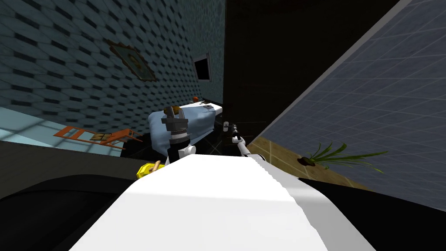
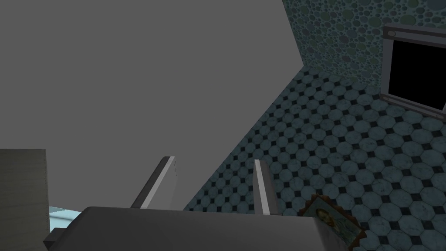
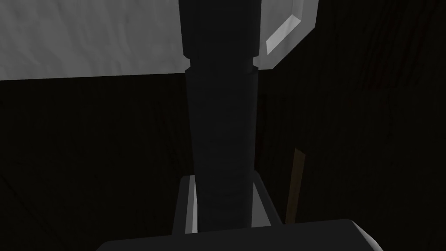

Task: Push the door open

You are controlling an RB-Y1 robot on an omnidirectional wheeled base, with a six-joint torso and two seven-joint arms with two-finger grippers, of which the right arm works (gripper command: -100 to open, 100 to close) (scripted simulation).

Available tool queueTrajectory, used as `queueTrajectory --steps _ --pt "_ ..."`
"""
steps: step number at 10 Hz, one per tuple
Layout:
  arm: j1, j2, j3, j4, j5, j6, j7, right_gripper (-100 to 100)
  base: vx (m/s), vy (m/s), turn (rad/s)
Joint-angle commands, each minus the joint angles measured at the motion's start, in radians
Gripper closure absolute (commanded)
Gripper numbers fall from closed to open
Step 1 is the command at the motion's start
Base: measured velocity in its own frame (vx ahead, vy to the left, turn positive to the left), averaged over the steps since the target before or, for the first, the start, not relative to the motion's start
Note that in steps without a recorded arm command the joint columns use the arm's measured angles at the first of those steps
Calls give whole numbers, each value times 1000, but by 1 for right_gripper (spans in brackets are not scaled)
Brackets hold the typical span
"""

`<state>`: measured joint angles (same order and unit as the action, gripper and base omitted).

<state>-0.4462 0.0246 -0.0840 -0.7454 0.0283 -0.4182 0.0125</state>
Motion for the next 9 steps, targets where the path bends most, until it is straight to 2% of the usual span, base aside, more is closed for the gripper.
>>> queueTrajectory --steps 1,5,6,7,9 --pt "1 -15 6 -1 -15 0 12 100 69 -58 -71" --pt "4 -39 20 -3 -50 0 40 100 125 -49 -43" --pt "4 -39 20 -3 -50 0 40 100 104 3 7" --pt "5 -48 28 -5 -70 -1 56 100 102 -10 -59" --pt "5 -48 28 -5 -70 -1 56 100 81 7 -28"
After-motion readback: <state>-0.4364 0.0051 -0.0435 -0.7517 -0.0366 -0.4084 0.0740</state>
